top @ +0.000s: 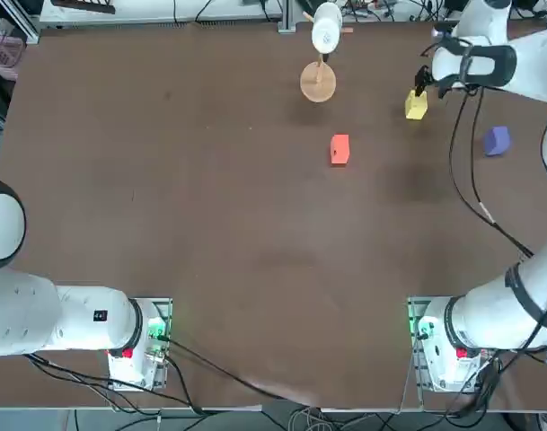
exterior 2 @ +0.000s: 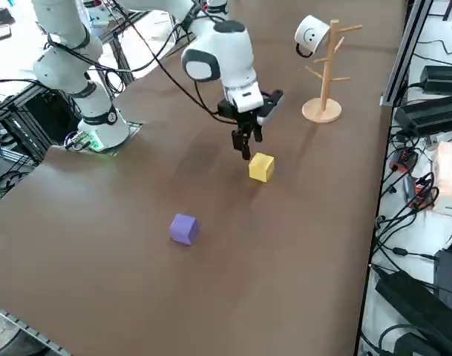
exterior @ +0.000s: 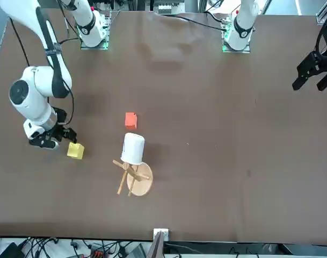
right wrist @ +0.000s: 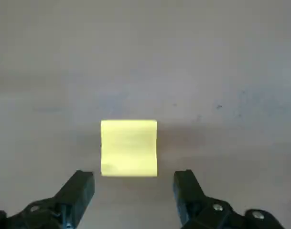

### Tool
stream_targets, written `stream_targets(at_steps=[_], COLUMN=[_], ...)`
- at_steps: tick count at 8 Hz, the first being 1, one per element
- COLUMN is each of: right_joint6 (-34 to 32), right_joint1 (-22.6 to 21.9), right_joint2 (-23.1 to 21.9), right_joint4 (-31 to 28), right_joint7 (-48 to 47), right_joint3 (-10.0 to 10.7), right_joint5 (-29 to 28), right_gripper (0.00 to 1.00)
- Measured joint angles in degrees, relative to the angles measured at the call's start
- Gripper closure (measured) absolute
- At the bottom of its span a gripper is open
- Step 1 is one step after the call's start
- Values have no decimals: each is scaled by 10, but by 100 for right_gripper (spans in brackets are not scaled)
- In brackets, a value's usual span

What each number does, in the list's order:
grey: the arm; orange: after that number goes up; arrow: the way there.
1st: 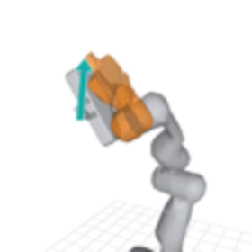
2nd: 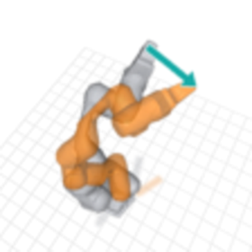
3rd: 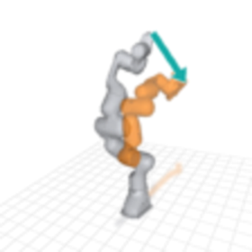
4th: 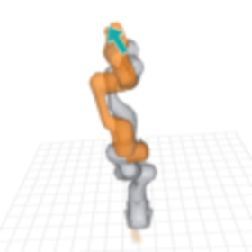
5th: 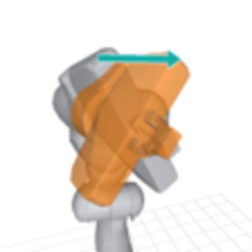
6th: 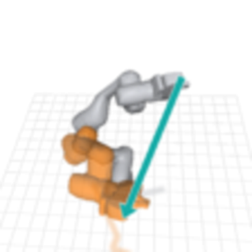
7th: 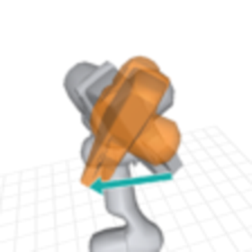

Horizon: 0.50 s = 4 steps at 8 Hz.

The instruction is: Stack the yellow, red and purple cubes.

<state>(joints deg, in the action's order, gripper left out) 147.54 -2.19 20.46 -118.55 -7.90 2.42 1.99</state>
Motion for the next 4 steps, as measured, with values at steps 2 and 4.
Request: stream_targets(at_steps=[2,4], right_joint6=[39,47], right_joint1=[0,0], right_joint2=[31,35], right_joint4=[2,4], right_joint7=[-2,-3], right_joint3=[0,0], right_joint5=[0,0], right_gripper=[0,0])
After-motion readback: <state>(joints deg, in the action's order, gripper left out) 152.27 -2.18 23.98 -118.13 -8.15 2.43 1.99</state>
